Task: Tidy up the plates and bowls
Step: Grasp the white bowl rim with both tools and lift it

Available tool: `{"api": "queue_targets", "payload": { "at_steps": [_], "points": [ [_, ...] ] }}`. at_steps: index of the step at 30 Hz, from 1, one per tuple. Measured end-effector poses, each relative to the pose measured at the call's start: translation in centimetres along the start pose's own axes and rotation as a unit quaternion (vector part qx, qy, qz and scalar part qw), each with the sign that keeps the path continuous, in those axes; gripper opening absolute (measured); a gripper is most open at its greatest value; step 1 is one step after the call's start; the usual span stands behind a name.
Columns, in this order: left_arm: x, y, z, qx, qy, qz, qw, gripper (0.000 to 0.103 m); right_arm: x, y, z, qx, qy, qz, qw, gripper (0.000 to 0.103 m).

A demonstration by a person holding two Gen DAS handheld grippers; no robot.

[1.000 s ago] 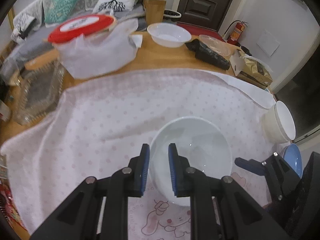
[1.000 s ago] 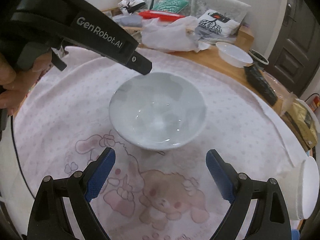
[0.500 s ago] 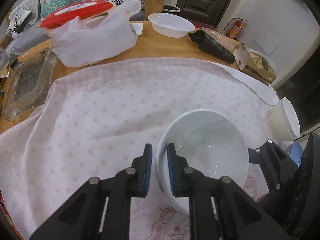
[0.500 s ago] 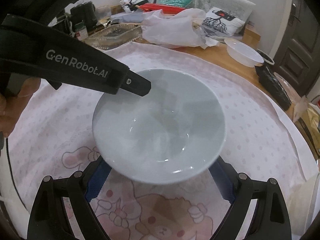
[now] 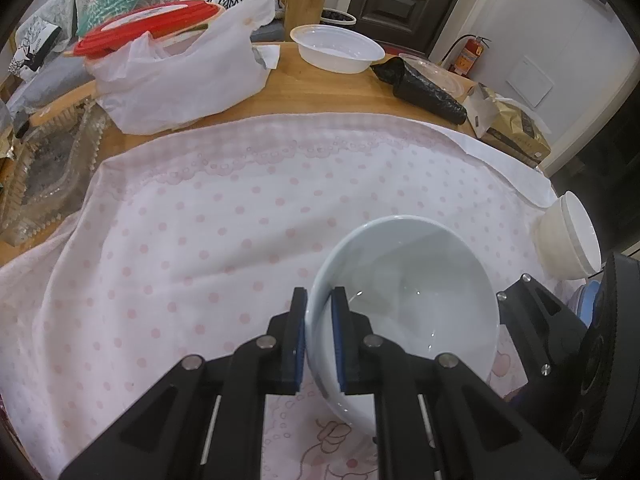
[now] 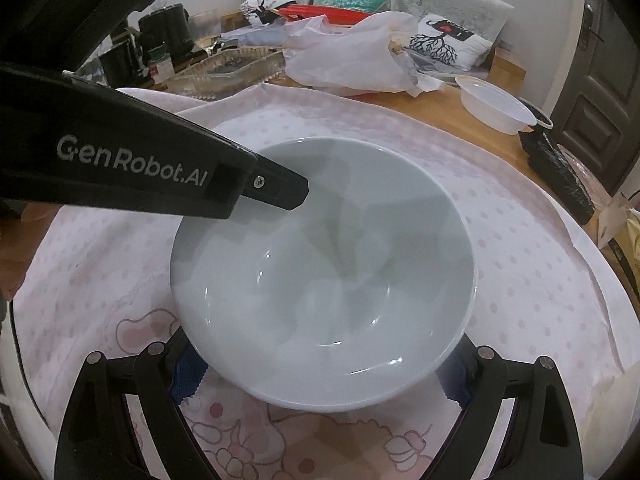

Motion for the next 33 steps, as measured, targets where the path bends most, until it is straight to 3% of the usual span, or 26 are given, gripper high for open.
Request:
{"api": "queue_targets", "payload": {
  "at_steps": [19,33],
  "points": [
    [0.9,3.3,2.6,0.006,-0.016,0.024,0.9996,0.009,0.1,2.9,0.8,-0.001,-0.027,0.025,0.999,0.090],
    [2.2,6.0,9.0,0.004,-0.050,0.045,0.9977,0.009,-0.8,8.2,3.5,-0.021,-0.042,0.053,0.998,0.090]
  ]
}}
Point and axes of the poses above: each gripper's, at about its wrist camera, not at the fingertips, and y roughly against the way its jaws point, z to its right, x to its top, the point moved 2 cm from there along -y, roughly the way its jaws point, and after that the axes turned 3 degrees about z, right-handed, at the moved point
